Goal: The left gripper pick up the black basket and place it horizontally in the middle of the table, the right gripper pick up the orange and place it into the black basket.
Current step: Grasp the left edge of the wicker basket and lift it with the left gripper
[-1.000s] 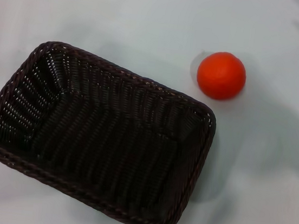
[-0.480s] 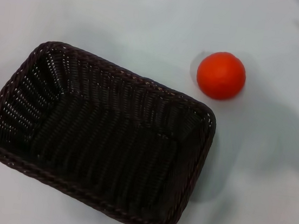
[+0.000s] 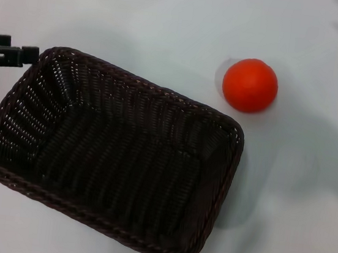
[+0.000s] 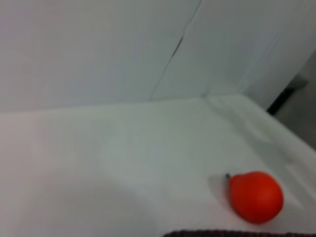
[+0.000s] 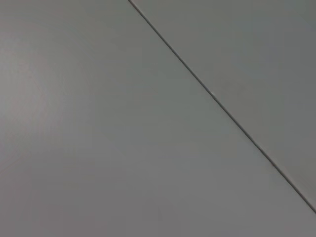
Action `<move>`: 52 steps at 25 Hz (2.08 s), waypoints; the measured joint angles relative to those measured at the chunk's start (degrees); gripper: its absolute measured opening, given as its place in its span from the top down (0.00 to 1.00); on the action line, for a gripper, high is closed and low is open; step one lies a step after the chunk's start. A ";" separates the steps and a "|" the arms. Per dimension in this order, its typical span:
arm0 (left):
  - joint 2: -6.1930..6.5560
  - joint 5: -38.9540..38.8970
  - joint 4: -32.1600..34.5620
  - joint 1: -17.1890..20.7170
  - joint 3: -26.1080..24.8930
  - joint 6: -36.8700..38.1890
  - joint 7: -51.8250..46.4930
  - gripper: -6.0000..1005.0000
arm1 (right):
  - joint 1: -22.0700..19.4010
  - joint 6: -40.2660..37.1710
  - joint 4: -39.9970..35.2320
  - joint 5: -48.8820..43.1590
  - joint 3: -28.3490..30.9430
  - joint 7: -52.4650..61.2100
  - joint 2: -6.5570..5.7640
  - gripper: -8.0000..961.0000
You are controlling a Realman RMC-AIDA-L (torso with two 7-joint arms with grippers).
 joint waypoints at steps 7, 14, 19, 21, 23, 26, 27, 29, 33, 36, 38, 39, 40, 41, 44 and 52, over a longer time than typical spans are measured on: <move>-0.47 10.25 4.21 -1.64 7.35 -1.89 -10.42 0.13 | 0.07 0.03 -0.03 0.00 0.10 0.07 0.00 0.32; -0.56 14.33 4.72 -2.58 10.14 -3.23 -13.19 0.16 | 0.07 0.03 0.06 0.00 0.08 0.55 0.00 0.32; -0.58 17.56 4.77 -2.88 12.77 -3.47 -14.10 0.18 | 0.01 0.03 0.16 0.01 0.15 0.85 0.00 0.33; -0.60 19.39 4.79 -3.06 14.32 -3.56 -14.43 0.19 | 0.00 0.02 0.18 0.00 0.16 0.87 0.00 0.33; -0.65 20.69 4.80 -3.18 16.01 -3.57 -14.66 0.20 | 0.02 0.01 0.19 0.00 0.17 0.88 0.00 0.33; -0.74 21.79 4.63 -3.31 17.85 -3.55 -14.93 0.22 | 0.07 0.00 0.19 0.00 0.17 0.88 0.00 0.33; -0.75 22.02 4.41 -3.36 18.23 -3.46 -15.12 0.22 | 0.07 -0.01 0.19 0.00 0.17 0.88 0.00 0.33; -0.75 22.21 3.78 -3.47 18.66 -3.19 -15.43 0.23 | 0.07 -0.02 0.28 0.00 0.17 0.88 0.00 0.33; -0.76 22.24 3.58 -3.50 18.41 -3.17 -15.92 0.25 | 0.02 -0.02 0.48 0.00 0.17 0.88 0.00 0.34; -0.75 22.25 4.07 -3.47 17.84 -3.24 -16.20 0.35 | -0.05 -0.02 0.48 0.00 0.17 0.88 0.00 0.34; -0.75 22.24 4.19 -3.47 17.65 -3.09 -16.42 0.44 | -0.13 -0.02 0.48 0.00 0.17 0.88 0.00 0.34; -0.75 22.24 4.20 -3.47 17.67 -3.03 -16.56 0.48 | -0.18 -0.02 0.48 0.00 0.22 0.88 0.00 0.34; -0.75 22.24 4.20 -3.47 17.73 -2.96 -16.66 0.50 | -0.23 -0.02 0.48 0.00 0.27 0.88 0.00 0.34; -0.75 22.24 4.21 -3.47 17.79 -2.85 -16.76 0.52 | -0.29 -0.02 0.48 0.00 0.35 0.88 0.00 0.34; -0.75 22.24 4.23 -3.46 17.84 -2.42 -16.90 0.59 | -0.43 -0.01 0.47 0.00 0.62 0.87 0.00 0.34; -0.71 21.81 4.13 -3.49 17.19 -1.92 -16.81 0.75 | -0.44 0.55 0.44 0.00 1.05 0.87 0.00 0.35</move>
